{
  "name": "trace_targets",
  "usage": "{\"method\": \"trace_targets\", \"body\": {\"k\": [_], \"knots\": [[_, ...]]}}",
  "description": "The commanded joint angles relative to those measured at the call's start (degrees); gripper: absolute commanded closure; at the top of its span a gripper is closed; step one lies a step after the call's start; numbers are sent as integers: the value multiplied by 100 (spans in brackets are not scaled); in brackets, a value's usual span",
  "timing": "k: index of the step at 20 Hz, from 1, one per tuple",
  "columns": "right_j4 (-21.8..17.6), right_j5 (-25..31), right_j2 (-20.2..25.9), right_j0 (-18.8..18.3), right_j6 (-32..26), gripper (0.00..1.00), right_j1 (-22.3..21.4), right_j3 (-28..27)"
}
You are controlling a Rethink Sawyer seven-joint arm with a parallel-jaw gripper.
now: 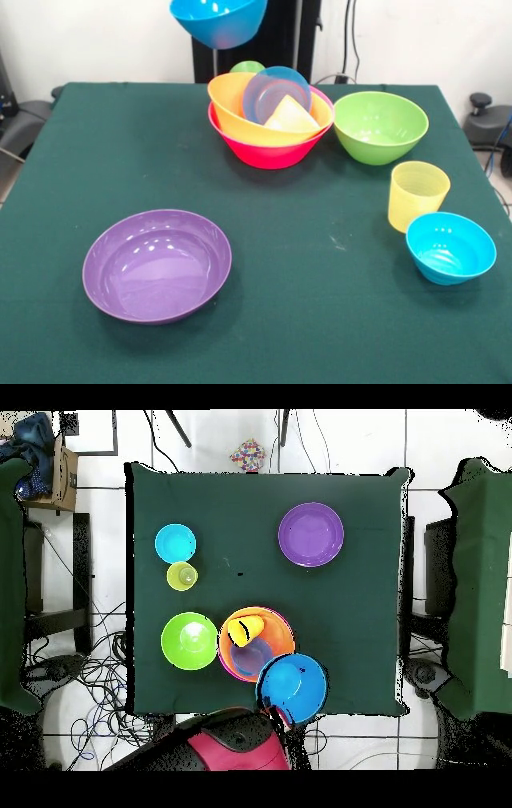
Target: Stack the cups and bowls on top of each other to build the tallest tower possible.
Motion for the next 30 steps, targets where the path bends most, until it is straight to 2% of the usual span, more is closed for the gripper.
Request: {"method": "trace_targets", "body": {"k": [1, 8, 12, 30], "knots": [[328, 670, 1025, 30, 391, 100, 79, 11], [209, 783, 1032, 362, 1099, 100, 74, -125], [206, 868, 1055, 456, 1316, 100, 104, -189], [312, 1313, 1301, 388, 1529, 100, 82, -383]]}}
